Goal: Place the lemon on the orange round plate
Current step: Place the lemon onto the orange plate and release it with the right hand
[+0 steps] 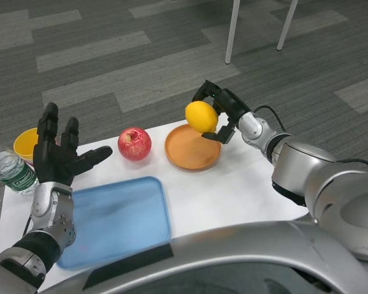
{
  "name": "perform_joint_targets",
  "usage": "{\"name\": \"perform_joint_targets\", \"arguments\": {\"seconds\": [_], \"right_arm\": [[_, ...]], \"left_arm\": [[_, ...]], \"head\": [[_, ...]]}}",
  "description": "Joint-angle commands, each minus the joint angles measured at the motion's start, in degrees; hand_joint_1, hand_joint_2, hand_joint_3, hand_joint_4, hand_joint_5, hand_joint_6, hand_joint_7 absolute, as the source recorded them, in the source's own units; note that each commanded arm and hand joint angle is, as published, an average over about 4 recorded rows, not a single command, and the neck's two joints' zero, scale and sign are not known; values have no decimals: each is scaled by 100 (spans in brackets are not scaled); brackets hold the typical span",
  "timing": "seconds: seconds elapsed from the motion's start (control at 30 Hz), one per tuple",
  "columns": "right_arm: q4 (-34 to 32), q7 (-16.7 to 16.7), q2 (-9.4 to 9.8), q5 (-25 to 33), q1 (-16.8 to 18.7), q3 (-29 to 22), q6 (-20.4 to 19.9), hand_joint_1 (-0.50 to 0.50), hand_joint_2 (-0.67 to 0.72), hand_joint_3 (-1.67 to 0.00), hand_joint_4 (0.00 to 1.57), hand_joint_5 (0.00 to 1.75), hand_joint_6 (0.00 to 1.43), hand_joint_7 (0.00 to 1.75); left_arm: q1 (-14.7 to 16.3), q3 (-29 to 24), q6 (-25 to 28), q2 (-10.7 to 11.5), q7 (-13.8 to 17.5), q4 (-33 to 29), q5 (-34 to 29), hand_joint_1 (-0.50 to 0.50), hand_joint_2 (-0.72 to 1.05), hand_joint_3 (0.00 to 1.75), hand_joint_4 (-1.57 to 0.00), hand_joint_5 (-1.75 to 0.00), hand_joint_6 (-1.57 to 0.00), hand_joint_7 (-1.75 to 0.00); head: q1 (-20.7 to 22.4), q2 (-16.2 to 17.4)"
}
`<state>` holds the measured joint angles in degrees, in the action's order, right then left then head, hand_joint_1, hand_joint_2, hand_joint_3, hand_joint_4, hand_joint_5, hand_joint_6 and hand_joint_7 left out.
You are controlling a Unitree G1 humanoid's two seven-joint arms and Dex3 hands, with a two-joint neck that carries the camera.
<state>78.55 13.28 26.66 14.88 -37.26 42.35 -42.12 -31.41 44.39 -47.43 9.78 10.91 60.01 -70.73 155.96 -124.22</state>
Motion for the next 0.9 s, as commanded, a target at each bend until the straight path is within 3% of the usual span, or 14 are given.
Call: {"name": "perform_joint_targets", "arguments": {"seconds": [0.03, 0.17, 0.33, 0.5, 0.57, 0.7, 0.73, 0.9], "right_arm": [[-4, 116, -65, -469, -168, 14, 464, -35, -34, -151, 108, 116, 122, 161], [-2, 131, -87, -706, -163, 76, 758, -38, -40, -145, 101, 116, 120, 161], [9, 243, -91, -706, -159, 364, 848, -40, -48, -139, 93, 116, 116, 161], [-24, 347, -87, -706, -159, 752, 881, -46, -54, -135, 76, 102, 110, 154], [-61, 386, -78, -706, -159, 827, 901, -46, -54, -129, 67, 90, 99, 148], [-215, 450, -45, -704, -159, 968, 912, -46, -54, -119, 46, 46, 61, 120], [-226, 450, -43, -702, -159, 1001, 921, -46, -54, -119, 45, 44, 57, 117], [-279, 448, -38, -693, -159, 1086, 952, -44, -54, -115, 30, 15, 20, 63]], "left_arm": [[23, 39, 6, 6, -10, -62, 48, 50, 16, 9, 0, -31, -3, -21], [30, 65, 6, -11, -1, -68, 59, 50, 16, 9, 0, -31, -3, -21], [30, 112, 6, -27, -1, -38, 59, 50, 16, 9, 0, -31, -3, -21], [39, 144, 6, -29, -10, -33, 59, 50, 16, 9, 0, -31, -3, -21], [39, 158, 6, -29, -10, -35, 59, 50, 16, 9, 0, -31, -3, -21], [54, 142, 8, -38, -10, -33, 40, 50, 16, 9, 0, -31, -3, -21], [54, 144, 8, -38, -10, -33, 40, 50, 16, 9, 0, -31, -3, -21], [56, 153, 15, -33, -10, -51, 33, 50, 16, 9, 0, -31, -3, -21]], "head": [[9, 7], [47, 43], [33, 77], [44, 93], [70, 98], [94, 110], [94, 115], [76, 128]]}}
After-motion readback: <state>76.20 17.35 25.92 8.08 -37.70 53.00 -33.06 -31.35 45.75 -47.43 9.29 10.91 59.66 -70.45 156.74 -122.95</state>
